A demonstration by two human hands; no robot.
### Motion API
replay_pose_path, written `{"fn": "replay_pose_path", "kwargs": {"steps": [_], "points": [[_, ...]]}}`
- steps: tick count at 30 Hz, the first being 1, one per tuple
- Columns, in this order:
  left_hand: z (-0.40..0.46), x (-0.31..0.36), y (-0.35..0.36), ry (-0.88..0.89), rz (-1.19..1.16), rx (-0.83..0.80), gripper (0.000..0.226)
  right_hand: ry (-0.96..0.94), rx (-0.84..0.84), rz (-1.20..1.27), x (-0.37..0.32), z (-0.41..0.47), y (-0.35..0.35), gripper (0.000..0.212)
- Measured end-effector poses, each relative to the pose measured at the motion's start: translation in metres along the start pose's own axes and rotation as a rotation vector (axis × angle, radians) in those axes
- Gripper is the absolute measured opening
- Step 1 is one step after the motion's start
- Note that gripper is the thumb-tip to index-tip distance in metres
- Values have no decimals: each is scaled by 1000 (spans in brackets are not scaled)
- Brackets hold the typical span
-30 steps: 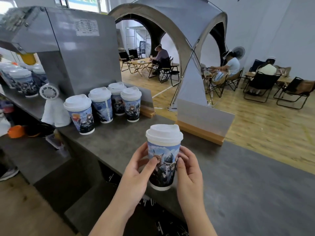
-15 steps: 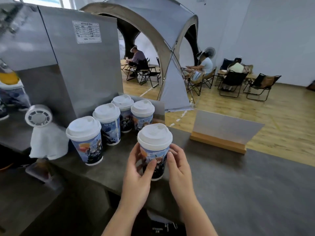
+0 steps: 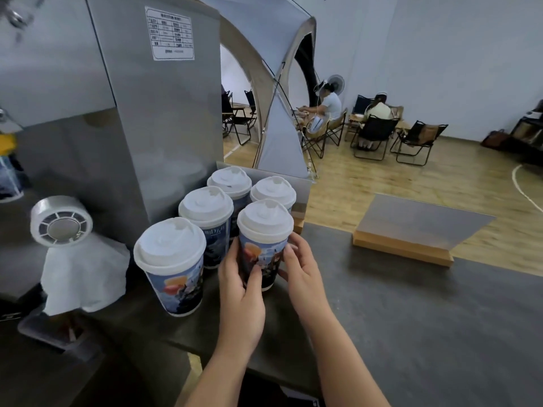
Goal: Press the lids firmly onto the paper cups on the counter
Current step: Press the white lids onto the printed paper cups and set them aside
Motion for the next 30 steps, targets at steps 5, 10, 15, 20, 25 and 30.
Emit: {"fn": "replay_pose_path", "kwargs": {"steps": [5, 10, 15, 20, 25, 30], "points": [[-1, -5, 1, 22, -63, 1, 55, 22, 23, 12, 4, 5, 6, 32], [2, -14, -3, 8, -115, -8, 58, 19, 31, -22, 2, 6, 11, 39], [1, -12, -3, -7, -117, -25, 62, 0, 22, 6, 1, 2, 15, 32], [-2, -14, 0, -18, -116, -50, 65, 2, 16, 24, -3, -2, 17, 30], [-13, -18, 0, -55, -178, 32, 57, 34, 58, 16, -4, -16, 7, 29], [-39, -8, 13, -64, -220, 118, 37, 49, 140, 24, -14, -43, -21, 24]]}}
Point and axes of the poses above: each hand's wrist, its own z-axis towards the middle knuckle, its own y-axis out of the palm, x = y × z, the point moved 8 cm from there along z, towards the middle knuckle, and after that the axes turned 15 degrees about -x, right-handed, at the moved point
